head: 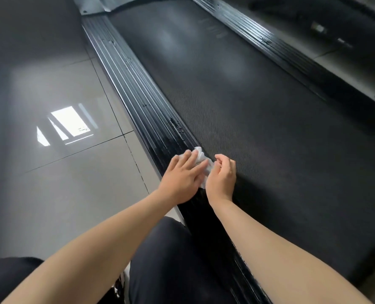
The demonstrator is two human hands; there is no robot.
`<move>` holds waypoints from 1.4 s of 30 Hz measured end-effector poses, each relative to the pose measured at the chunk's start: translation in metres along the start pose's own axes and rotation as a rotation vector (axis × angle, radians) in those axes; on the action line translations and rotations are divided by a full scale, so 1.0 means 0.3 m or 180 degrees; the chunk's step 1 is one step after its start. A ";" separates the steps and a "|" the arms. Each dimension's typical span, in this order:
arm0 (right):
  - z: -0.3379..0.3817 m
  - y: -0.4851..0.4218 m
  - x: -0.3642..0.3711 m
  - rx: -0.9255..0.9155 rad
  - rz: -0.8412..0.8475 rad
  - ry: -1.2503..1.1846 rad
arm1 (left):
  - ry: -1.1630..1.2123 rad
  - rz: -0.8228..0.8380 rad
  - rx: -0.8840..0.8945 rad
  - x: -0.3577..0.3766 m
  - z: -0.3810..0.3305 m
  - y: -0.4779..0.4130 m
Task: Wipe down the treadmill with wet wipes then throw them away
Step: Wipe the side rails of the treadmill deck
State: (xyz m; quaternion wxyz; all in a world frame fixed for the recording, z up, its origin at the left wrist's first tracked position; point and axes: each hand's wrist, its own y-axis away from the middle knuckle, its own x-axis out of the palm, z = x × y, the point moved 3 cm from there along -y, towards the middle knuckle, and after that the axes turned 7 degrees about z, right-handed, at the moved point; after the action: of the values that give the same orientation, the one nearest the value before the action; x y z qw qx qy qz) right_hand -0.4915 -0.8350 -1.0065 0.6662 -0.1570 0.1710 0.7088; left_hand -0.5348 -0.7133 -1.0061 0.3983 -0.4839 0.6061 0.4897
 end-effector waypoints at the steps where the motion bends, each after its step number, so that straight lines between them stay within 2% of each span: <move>1: -0.001 -0.001 -0.004 0.0026 -0.0011 -0.0024 | -0.0032 0.0025 0.0122 0.011 -0.021 -0.009; 5: -0.010 -0.009 -0.001 0.0097 0.0022 -0.0002 | -0.0028 0.0103 0.0027 0.004 -0.028 -0.080; 11: -0.005 0.009 0.024 -0.0387 0.0076 0.0374 | 0.0252 0.0064 -0.0933 -0.072 0.142 -0.166; 14: -0.001 0.012 0.041 -0.0405 0.0154 0.0506 | 0.0319 0.0128 -0.1182 -0.092 0.214 -0.155; 17: 0.001 0.008 0.041 -0.0324 0.0168 0.0474 | 0.0329 0.0177 -0.0945 -0.073 0.181 -0.134; 24: 0.009 0.003 0.001 0.0050 -0.0113 -0.0328 | -0.0230 0.0196 0.0249 -0.013 0.002 -0.057; 28: 0.009 0.008 0.003 0.0073 0.0020 -0.0331 | -0.0196 0.0221 0.0355 -0.009 -0.006 -0.050; 30: 0.007 0.013 0.014 -0.0011 0.0097 -0.0206 | -0.0172 0.0105 0.0136 -0.009 0.036 -0.073; 35: 0.020 0.036 0.086 -0.0840 0.0603 0.0781 | 0.0164 -0.0136 -0.0734 -0.041 0.168 -0.136; 42: 0.018 0.026 0.104 -0.1130 0.0760 0.1478 | 0.0702 -0.0264 -0.1514 -0.051 0.302 -0.102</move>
State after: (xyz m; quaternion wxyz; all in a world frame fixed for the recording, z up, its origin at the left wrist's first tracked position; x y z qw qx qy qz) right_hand -0.5012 -0.8051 -1.0155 0.4835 -0.4073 0.2093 0.7460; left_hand -0.5009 -0.6232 -1.0161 0.2245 -0.6388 0.4934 0.5460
